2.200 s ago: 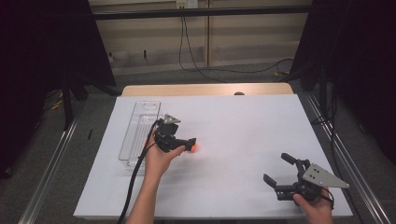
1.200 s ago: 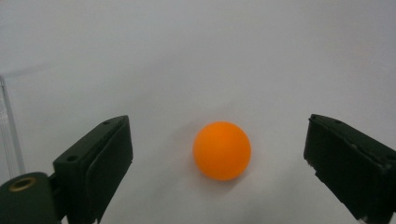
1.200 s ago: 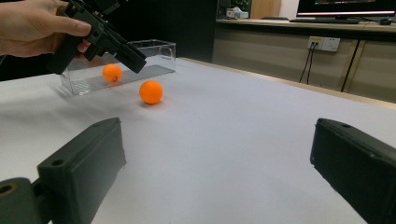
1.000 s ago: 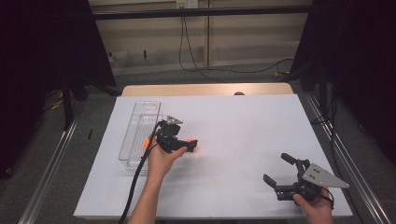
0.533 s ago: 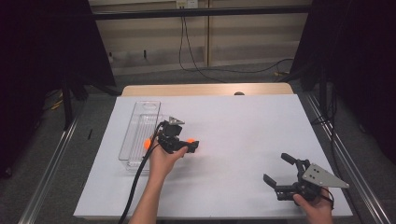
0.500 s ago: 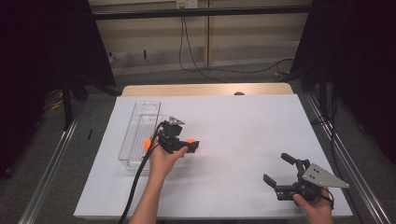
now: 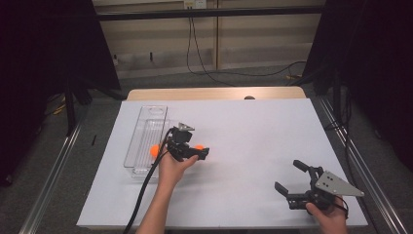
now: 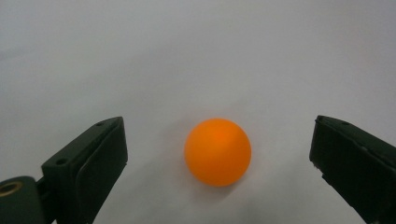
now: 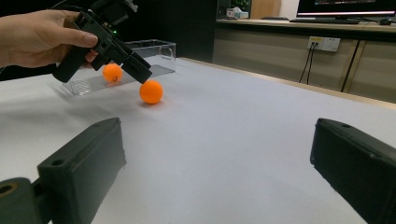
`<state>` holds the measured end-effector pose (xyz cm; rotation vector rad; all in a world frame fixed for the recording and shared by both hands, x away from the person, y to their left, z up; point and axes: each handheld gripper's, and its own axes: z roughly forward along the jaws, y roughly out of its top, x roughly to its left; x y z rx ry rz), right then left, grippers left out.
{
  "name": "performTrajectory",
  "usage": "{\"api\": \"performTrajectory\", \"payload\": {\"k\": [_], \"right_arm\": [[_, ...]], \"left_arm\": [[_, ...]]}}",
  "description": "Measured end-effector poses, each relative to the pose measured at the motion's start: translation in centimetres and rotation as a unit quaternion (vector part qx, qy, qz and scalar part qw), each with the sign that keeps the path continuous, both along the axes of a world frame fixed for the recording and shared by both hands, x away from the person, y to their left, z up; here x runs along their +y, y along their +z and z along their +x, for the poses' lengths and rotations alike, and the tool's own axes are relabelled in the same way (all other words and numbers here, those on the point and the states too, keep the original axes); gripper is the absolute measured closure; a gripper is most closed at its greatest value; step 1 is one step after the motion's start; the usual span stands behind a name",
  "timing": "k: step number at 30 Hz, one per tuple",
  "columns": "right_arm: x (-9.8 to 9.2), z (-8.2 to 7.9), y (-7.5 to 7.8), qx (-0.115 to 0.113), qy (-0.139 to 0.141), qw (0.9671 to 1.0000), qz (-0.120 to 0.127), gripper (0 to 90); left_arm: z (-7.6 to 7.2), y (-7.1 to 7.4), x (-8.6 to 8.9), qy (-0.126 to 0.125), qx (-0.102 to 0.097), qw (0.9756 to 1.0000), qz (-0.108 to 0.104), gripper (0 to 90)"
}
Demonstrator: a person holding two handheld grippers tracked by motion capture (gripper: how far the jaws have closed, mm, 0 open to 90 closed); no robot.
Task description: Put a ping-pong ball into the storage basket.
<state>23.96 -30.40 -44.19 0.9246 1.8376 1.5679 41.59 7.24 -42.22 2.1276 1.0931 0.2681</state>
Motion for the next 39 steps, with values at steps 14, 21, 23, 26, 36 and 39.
{"api": "performTrajectory", "payload": {"k": [14, 21, 23, 26, 36, 39], "right_arm": [[0.0, 0.0, 0.0, 0.0, 0.0, 1.0, 0.0, 2.7], [0.0, 0.0, 0.0, 0.0, 0.0, 1.0, 0.0, 2.7], [0.0, 0.0, 0.0, 0.001, -0.001, 1.0, 0.001, 2.7], [0.0, 0.0, 0.0, 0.0, 0.0, 1.0, 0.001, 2.7], [0.0, 0.0, 0.0, 0.001, -0.001, 1.0, 0.001, 2.7], [0.0, 0.0, 0.0, 0.0, -0.001, 1.0, 0.001, 2.7]], "left_arm": [[0.0, -0.8, -0.7, -0.007, 0.001, 0.9999, 0.013, 20.7], [-0.1, -1.2, -0.8, -0.007, 0.009, 0.9998, 0.017, 27.8], [0.0, -1.2, -0.9, -0.011, 0.01, 0.9996, 0.022, 30.0], [0.0, -1.4, -0.9, -0.012, 0.014, 0.9996, 0.02, 33.2], [0.1, -2.0, -0.8, -0.01, 0.022, 0.9996, 0.017, 41.7], [0.1, -2.1, -0.8, -0.008, 0.022, 0.9996, 0.016, 43.0]]}}
